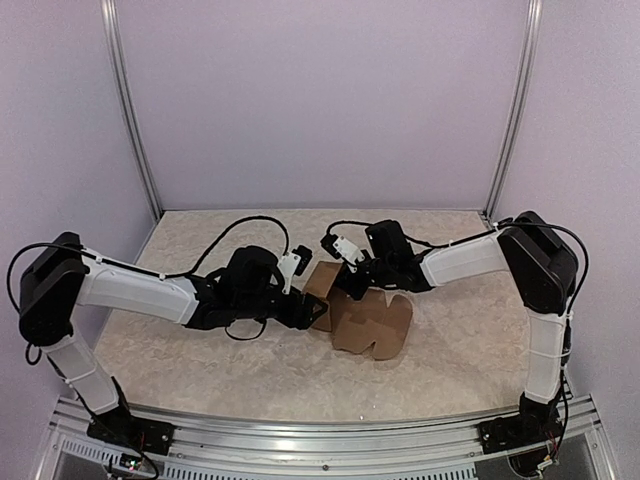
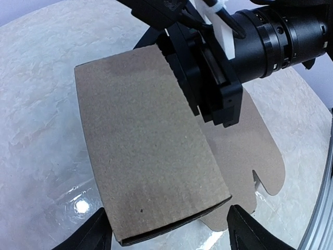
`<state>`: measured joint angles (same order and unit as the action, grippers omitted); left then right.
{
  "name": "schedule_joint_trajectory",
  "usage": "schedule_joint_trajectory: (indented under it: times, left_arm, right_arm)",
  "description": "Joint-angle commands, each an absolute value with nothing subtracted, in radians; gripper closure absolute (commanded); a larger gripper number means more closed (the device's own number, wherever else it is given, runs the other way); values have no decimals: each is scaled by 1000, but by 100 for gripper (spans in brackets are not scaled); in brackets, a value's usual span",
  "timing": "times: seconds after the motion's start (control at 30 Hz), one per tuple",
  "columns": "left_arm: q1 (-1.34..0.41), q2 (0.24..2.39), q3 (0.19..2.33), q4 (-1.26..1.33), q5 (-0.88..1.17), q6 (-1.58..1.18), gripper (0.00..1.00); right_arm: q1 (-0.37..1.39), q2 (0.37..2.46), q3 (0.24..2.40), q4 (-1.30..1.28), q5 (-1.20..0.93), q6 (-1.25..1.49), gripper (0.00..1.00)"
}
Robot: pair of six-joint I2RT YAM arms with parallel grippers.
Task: Fold the paper box
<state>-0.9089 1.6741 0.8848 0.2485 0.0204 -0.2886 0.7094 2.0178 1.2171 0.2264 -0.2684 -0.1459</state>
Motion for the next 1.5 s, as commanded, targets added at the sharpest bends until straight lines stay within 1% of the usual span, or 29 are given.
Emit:
schedule_joint_trajectory:
  times: [0.0,0.13,0.27,0.4,0.5,0.7,0.87,1.1,1.3,1.47]
  left_arm:
    - [-919,1594,887,68,41,-249,25]
    - [-907,1512,903,-61,42,-216,21]
    - [-843,1464,928,-57,61,-194,20]
    - [-749,1527,1012,-24,97,-218,26]
    - [-710,1627,1092,-13,163,-217,29]
    - [-699,1788,1214,-8,275,-221,29]
    - [-701,1863,1221,29,312,-249,29]
    - [-703,1960,1246,-18,265,-286,31]
    - [-703,1958,1247,-14,269,-296,31]
    - [-690,1905,1241,24,287,-303,28]
  right_arm:
    - [724,2010,1155,241,-371,-234,85]
    - [723,2028,1145,244,-409,-255,84]
    - [720,2051,1146,258,-425,-245,81]
    - [703,2064,1143,287,-454,-211,80]
    - [688,2071,1142,300,-470,-196,79]
    - [656,2081,1136,312,-506,-168,79]
    - [633,2086,1137,322,-534,-139,79]
    - [630,2108,1148,332,-556,-128,78]
    - [630,2116,1144,357,-546,-111,79]
    - [630,2100,1114,416,-534,-89,79]
